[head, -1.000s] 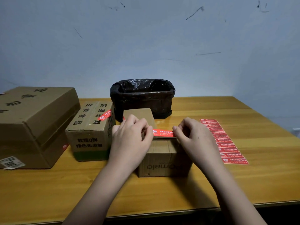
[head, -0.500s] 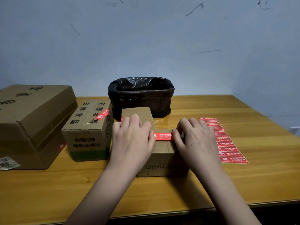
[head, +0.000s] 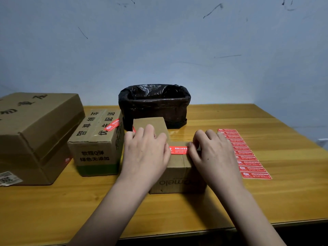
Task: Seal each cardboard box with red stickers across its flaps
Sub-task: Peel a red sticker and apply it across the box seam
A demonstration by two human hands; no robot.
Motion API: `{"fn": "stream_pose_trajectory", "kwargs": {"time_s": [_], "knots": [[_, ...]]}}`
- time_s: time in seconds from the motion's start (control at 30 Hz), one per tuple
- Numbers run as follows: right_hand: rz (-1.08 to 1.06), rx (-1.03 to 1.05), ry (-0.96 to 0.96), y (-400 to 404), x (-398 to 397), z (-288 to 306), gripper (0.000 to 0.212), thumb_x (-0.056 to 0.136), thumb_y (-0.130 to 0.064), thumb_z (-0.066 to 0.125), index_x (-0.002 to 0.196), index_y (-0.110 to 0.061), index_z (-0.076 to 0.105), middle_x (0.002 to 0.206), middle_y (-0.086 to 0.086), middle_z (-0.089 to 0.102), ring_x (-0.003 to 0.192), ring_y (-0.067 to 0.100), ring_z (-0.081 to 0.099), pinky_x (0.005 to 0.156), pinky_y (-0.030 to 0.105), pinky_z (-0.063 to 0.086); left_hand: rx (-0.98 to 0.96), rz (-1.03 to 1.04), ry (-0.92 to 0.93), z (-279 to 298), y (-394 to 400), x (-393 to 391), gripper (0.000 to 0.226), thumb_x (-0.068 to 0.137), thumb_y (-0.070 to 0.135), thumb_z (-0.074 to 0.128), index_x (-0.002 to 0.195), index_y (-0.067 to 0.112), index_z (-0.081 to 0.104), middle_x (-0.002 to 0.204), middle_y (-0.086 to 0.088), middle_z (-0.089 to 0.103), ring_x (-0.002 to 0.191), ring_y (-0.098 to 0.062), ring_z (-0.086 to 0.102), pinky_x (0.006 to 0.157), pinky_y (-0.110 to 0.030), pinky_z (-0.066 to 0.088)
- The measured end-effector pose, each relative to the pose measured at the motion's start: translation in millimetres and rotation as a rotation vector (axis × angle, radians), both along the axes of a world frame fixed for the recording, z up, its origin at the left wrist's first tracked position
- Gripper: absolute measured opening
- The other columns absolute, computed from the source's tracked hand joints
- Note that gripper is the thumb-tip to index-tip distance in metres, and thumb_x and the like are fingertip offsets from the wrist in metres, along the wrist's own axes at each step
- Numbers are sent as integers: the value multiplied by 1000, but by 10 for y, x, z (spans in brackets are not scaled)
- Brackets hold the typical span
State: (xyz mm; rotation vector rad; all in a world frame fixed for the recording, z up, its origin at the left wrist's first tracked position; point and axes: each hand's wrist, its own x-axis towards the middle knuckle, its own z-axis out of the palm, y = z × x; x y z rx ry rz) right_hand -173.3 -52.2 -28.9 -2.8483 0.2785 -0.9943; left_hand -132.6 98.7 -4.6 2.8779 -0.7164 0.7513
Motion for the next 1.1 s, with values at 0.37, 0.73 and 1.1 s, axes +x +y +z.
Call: {"fn": "stream_pose_trajectory", "kwargs": {"time_s": [0.37,0.73,1.1], "knots": [[13,5,21,-3,-3,10,19,90,-34,56,81,-18,49,74,0,48,72,22,44,64,37,36,51,14,57,38,-4,-5,33,98,39,27,107,26,56,96,3,33,99,-15,45,89,-34,31],[-7,-41,-23,-21,0,-15,22,87,-34,60,78,-17,49,71,1,48,68,23,46,61,36,35,6,18,93,43,10,32,26,97,43,31,96,27,52,96,4,36,92,-13,39,89,-34,30],[-59,-5,-56,0,-40,-47,21,84,-38,60,81,-19,51,77,0,50,73,25,51,63,37,40,-318,-10,155,-148,86,114,22,91,50,45,88,28,40,92,9,39,90,-10,39,82,-27,21]]}}
